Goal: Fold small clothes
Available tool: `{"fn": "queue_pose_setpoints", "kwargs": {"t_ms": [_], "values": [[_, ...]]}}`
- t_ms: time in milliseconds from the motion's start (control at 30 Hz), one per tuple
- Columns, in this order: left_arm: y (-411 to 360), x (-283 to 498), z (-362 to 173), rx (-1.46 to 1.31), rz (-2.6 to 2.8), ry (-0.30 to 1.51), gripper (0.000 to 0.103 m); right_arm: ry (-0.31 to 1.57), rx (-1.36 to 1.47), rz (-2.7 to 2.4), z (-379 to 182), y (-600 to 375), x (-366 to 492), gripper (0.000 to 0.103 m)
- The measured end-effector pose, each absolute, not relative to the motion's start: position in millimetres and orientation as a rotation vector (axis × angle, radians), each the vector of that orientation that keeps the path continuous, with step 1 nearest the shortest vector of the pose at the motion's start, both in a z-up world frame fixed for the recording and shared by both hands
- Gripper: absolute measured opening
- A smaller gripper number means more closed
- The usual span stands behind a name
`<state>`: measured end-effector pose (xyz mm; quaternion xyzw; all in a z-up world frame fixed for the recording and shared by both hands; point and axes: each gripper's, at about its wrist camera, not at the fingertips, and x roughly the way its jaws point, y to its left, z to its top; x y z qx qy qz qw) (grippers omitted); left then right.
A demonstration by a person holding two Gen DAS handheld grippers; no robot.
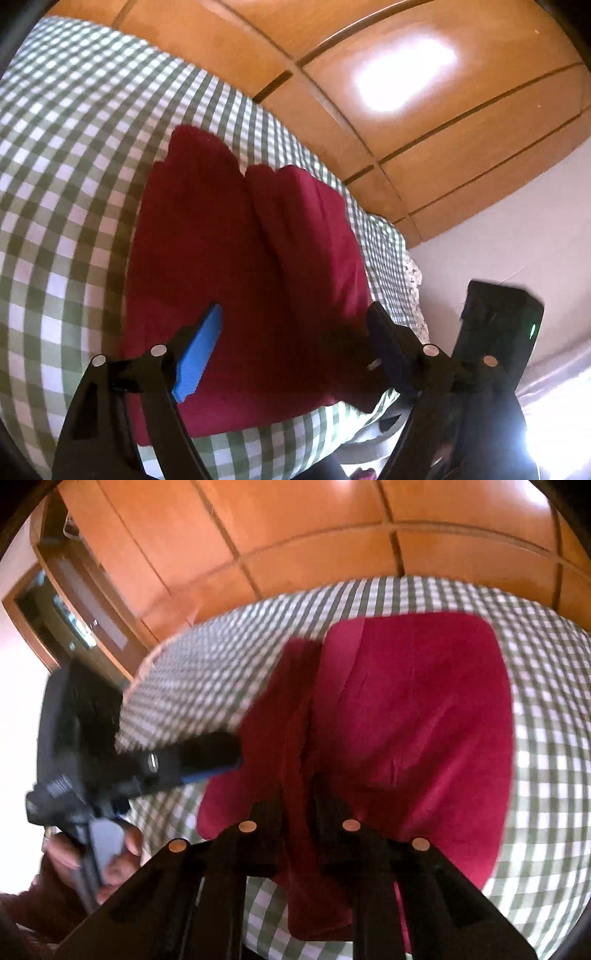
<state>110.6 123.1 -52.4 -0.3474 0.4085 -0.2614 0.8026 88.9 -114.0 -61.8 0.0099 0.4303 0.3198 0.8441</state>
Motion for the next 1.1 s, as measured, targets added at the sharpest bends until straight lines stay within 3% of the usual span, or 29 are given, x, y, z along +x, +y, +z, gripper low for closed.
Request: {"fn": "queue_pose_setpoints", "kwargs": {"t_ms": [233,333,467,500,533,567,633,800,1100], "values": [[90,143,-47,-0.749,-0.627,0.942,0.084,0.838,-0.142,0.68,-69,-98,71,0.018],[70,158,-44,-0.653,-0.557,0.994,0.083,0.827,-0.087,0.766,-61,-109,64,0.039],[50,172,-52,-0.58,-0.524,1.091,0.064,0.794,0.06,0.844,-40,-153,56,0.046],[49,172,-54,-0.569,-0.517,1.095,0.057,0.784,0.113,0.838,-37,-172,55,0.047],[46,172,-55,-0.56,-0.515,1.098,0.039,0.776,0.153,0.823,-36,-190,54,0.047],[43,172,-56,-0.551,-0.511,1.097,0.03,0.769,0.177,0.796,-36,-206,53,0.048],[40,173,-54,-0.535,-0.506,1.074,0.022,0.794,0.211,0.723,-48,-235,56,0.048],[43,176,-33,-0.49,-0.524,1.001,0.018,0.884,0.223,0.651,-84,-253,59,0.046],[102,153,-2,-0.422,-0.451,0.918,0.017,0.869,0.099,0.834,-72,-168,47,0.046]]}}
